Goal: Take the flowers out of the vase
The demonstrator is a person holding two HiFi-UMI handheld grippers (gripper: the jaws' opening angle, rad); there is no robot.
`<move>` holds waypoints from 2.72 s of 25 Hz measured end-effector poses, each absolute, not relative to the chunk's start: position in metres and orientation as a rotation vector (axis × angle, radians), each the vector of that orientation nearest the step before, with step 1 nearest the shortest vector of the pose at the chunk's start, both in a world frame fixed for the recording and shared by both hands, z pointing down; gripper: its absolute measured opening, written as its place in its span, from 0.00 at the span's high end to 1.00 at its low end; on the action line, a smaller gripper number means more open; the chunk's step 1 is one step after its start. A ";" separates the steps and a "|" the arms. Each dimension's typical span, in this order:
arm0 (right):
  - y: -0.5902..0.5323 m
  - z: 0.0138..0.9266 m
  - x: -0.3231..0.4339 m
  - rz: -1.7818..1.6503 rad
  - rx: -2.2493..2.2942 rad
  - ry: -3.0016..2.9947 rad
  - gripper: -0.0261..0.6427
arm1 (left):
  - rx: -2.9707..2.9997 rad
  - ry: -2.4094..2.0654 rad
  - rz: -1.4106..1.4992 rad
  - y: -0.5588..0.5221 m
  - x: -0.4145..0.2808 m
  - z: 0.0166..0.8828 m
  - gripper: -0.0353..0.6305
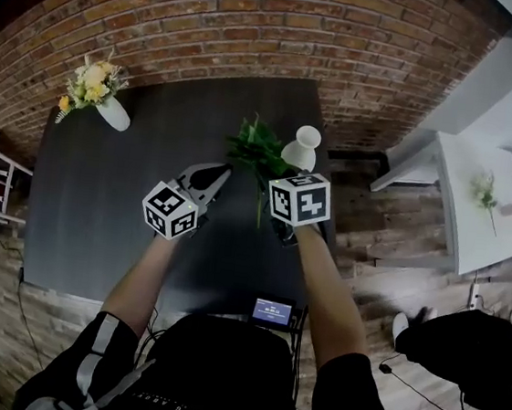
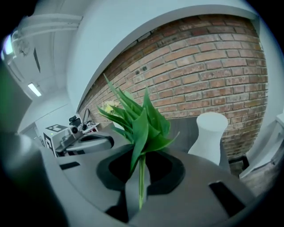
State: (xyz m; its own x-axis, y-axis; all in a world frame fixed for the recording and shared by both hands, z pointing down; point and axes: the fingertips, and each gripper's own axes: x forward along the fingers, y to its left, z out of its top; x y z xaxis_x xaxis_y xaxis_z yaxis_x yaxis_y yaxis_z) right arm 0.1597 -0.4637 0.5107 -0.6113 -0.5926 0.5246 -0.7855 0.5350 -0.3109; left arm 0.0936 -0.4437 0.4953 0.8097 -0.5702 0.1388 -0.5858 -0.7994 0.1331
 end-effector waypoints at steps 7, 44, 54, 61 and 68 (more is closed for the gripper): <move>-0.471 0.575 0.144 0.882 1.076 -2.333 0.87 | 2.761 -0.920 0.170 -0.439 0.085 0.523 0.94; -0.487 0.646 0.125 0.819 1.075 -2.374 0.78 | 2.643 -0.916 0.231 -0.448 0.081 0.569 0.94; -0.468 0.594 0.173 0.779 1.172 -2.425 0.71 | 2.693 -0.864 0.265 -0.438 0.090 0.562 0.94; -0.445 0.536 0.217 0.656 1.316 -2.471 0.71 | 2.716 -0.841 0.234 -0.426 0.104 0.549 0.94; -0.418 0.500 0.243 0.552 1.411 -2.501 0.79 | 2.740 -0.835 0.194 -0.412 0.116 0.530 0.94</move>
